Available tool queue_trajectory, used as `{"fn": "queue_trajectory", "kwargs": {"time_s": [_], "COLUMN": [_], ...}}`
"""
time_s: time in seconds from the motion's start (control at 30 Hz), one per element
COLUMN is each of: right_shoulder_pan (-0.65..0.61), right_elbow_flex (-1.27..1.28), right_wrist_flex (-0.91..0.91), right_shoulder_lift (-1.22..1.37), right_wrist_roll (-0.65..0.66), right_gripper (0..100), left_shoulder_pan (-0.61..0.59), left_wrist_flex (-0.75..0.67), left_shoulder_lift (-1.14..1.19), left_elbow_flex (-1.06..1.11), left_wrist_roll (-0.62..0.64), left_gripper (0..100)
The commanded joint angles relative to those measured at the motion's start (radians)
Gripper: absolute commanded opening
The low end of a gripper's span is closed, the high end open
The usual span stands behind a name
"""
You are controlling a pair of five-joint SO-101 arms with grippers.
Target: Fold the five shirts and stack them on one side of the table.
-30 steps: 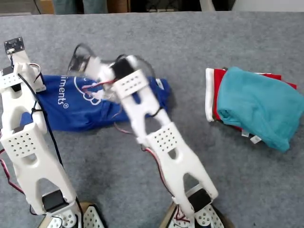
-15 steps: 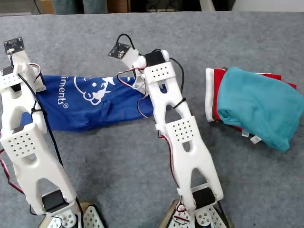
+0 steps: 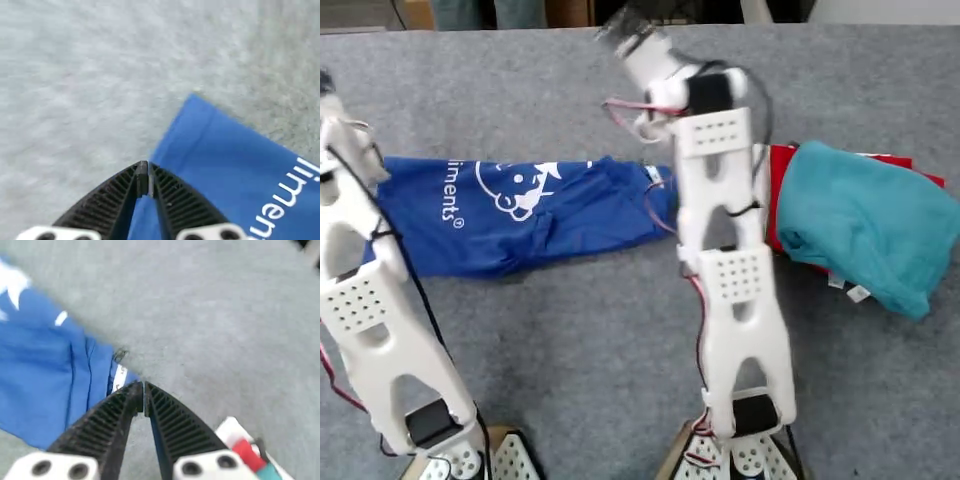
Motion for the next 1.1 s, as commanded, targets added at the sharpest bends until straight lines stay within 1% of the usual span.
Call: {"fn": "queue_trajectory", "kwargs": {"time_s": [0.0,0.07,0.13,0.2,0.3,0.37,0.47,0.53,0.63,0.83,1.0,1.07], "right_shoulder_pan": [0.014,-0.002,-0.011,-0.018,-0.035,-0.055,-0.091,-0.104,-0.106,-0.101,-0.101,-0.101], "right_elbow_flex": [0.127,0.265,0.407,0.536,0.688,0.760,0.825,0.848,0.872,0.872,0.871,0.875], "right_wrist_flex": [0.008,0.008,0.006,0.006,0.006,0.005,0.005,0.005,0.005,0.005,0.005,0.005], "right_shoulder_lift": [-0.236,-0.321,-0.398,-0.467,-0.561,-0.615,-0.680,-0.713,-0.740,-0.746,-0.746,-0.746], "right_wrist_roll": [-0.083,-0.081,-0.081,-0.081,-0.080,-0.080,-0.080,-0.080,-0.080,-0.080,-0.080,-0.080], "right_gripper": [1.5,1.5,1.5,1.5,1.5,1.5,1.5,1.5,1.5,1.5,1.5,1.5], "left_shoulder_pan": [-0.056,-0.074,-0.107,-0.128,-0.133,-0.128,-0.108,-0.099,-0.096,-0.096,-0.136,-0.162], "left_wrist_flex": [0.239,0.353,0.344,0.344,0.341,0.316,0.235,0.226,0.262,0.292,0.330,0.334], "left_shoulder_lift": [-0.015,-0.003,0.009,0.032,0.077,0.118,0.219,0.278,0.319,0.364,0.364,0.364], "left_elbow_flex": [-0.314,-0.426,-0.384,-0.302,-0.165,-0.128,-0.119,-0.128,-0.206,-0.243,-0.243,-0.243], "left_wrist_roll": [0.020,0.008,-0.029,-0.097,-0.186,-0.244,-0.262,-0.262,-0.269,-0.270,-0.278,-0.330], "left_gripper": [15,18,19,22,24,24,24,24,19,2,3,3]}}
